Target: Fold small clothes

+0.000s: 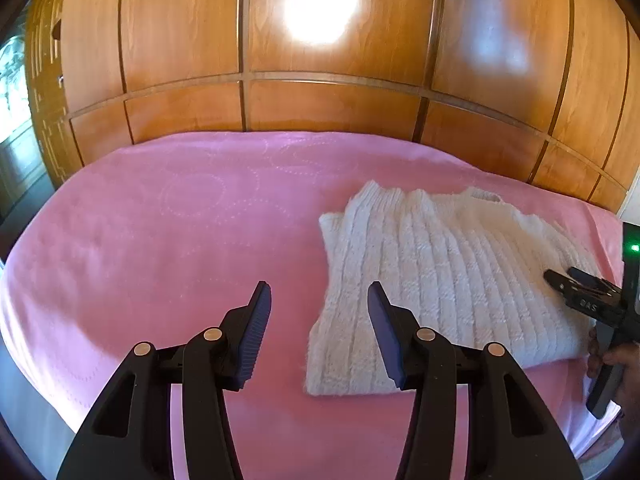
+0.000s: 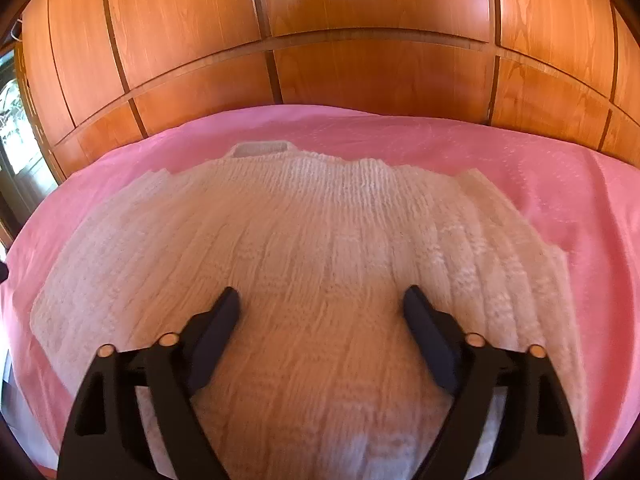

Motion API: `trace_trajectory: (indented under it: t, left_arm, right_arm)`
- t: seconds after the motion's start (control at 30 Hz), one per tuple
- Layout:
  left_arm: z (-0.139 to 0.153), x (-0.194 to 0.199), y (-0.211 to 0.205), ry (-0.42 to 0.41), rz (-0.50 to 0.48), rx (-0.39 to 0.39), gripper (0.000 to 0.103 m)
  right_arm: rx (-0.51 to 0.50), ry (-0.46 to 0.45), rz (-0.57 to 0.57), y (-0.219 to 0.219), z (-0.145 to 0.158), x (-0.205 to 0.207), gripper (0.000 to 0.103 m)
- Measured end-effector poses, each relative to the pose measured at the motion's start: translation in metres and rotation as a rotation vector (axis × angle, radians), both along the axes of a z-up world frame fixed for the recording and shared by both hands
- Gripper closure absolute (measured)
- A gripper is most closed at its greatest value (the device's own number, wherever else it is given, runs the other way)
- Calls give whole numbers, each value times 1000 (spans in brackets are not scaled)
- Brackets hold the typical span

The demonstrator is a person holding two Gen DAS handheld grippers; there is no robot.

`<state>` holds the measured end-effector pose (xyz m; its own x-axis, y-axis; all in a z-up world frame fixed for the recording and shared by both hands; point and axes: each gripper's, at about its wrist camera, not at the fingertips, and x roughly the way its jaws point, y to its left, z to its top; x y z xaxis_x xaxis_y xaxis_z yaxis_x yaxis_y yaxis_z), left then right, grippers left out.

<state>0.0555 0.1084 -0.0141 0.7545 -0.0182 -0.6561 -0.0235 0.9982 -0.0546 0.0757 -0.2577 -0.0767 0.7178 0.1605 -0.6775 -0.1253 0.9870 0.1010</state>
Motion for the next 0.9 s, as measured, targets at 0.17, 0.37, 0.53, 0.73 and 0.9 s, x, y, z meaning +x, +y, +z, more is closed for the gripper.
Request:
trace_trajectory:
  t: [0.17, 0.37, 0.53, 0.73, 0.9]
  left_arm:
    - [1, 4, -10, -4, -20, 15, 54]
    - [-4, 9, -22, 13, -47, 26, 54]
    - [-9, 13, -31, 25, -65, 37, 54]
    - [-13, 18, -41, 36, -84, 58, 54]
    - [-16, 22, -45, 43, -94, 68, 54]
  right_arm:
    - [-28, -20, -51, -21, 12, -25, 7]
    - [-55, 37, -133, -65, -4, -52, 5]
    - [108, 100, -252, -124, -35, -77, 3]
    - [52, 78, -257, -118, -37, -78, 2]
    - [55, 51, -258, -117, -40, -83, 2]
